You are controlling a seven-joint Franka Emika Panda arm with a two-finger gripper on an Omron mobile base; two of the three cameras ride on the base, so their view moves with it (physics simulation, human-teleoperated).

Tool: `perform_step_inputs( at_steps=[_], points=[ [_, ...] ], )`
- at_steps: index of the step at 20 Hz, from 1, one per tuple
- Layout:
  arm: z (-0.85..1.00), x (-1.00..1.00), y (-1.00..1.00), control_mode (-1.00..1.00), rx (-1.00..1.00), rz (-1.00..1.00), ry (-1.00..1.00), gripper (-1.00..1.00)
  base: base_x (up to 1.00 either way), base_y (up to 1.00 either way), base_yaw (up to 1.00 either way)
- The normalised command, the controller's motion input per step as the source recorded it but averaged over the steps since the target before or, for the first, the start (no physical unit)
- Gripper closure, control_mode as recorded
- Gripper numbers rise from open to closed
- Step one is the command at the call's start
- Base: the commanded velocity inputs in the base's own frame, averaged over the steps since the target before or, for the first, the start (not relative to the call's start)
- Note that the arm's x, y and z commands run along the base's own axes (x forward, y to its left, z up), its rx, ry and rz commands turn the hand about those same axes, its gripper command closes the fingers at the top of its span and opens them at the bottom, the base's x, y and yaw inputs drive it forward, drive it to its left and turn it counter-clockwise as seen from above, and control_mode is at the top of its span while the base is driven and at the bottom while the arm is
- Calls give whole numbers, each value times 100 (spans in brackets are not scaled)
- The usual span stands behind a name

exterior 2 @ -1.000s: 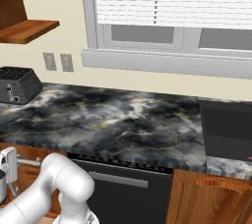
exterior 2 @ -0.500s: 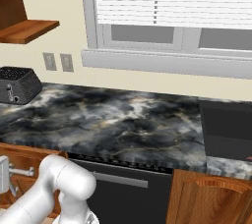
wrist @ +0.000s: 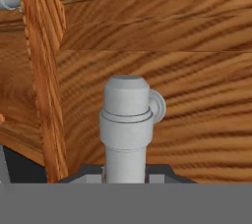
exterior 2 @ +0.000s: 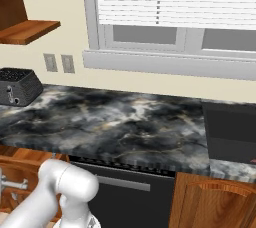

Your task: Take the tongs from the drawer on the left and place them on the dining counter next to the tray containing the hot dog.

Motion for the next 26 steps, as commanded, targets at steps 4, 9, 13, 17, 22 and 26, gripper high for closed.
perform_step_inputs(
  at_steps=[4,9,13,17,22,26],
  points=[
    [0,-26,0,-100,0,0,2,100,0,0,0],
    [-3,-8,0,-100,0,0,0,100,0,0,0],
    [0,-6,0,-100,0,0,-1,-100,0,0,0],
    [0,-13,0,-100,0,0,0,-100,0,0,0],
    [13,-25,0,-100,0,0,-3,-100,0,0,0],
    [41,-29,0,-100,0,0,-1,-100,0,0,0]
  ],
)
